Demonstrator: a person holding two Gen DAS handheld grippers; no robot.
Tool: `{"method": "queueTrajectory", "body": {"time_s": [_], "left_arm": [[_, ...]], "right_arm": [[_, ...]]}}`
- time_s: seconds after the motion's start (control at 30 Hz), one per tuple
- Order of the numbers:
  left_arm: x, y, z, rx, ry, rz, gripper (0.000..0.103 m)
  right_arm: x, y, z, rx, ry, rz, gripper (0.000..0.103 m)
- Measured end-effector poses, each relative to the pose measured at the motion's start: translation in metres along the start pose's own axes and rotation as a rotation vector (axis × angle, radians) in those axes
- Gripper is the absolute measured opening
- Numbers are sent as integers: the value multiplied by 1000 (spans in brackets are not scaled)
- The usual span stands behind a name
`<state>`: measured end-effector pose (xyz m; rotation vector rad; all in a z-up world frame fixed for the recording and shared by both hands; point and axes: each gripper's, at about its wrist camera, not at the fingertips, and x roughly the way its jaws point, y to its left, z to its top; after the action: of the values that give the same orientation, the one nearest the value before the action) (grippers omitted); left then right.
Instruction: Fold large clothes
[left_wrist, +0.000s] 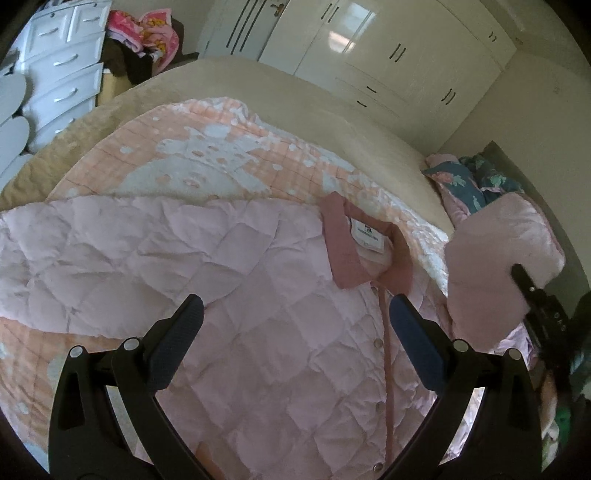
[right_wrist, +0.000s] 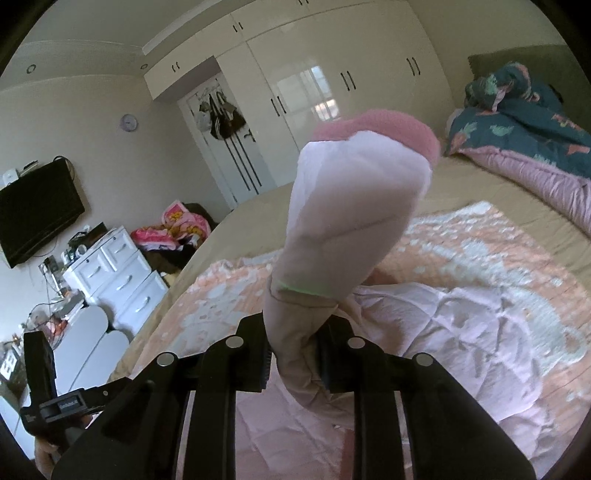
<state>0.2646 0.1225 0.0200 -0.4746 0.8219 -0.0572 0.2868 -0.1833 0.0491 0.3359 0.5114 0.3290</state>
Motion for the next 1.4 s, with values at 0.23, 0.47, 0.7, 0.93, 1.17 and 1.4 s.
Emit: {"method": "queueTrajectory", "body": {"time_s": [0.23,0.47,0.7,0.93,1.17,1.4], "left_arm": [[3,8,-11,-33,8,0,94],[11,7,-17,-41,14,23,94],[13,11,-20,-66,19,27,94],[19,13,-23,-100,42,-6,94],[37,10,-37,-156,109,-97,94],[68,6,-64,-235,207,-166,94]], "right_arm": [[31,13,-36,-3,71,38,23],[56,17,-69,-2,150,62,27],[75,32,-105,-50,250,89,37],[81,49,-137,-101,350,130,64],[40,43,-134,-81,376,223,90],[-16,-8,-116,-45,261,49,90]]}}
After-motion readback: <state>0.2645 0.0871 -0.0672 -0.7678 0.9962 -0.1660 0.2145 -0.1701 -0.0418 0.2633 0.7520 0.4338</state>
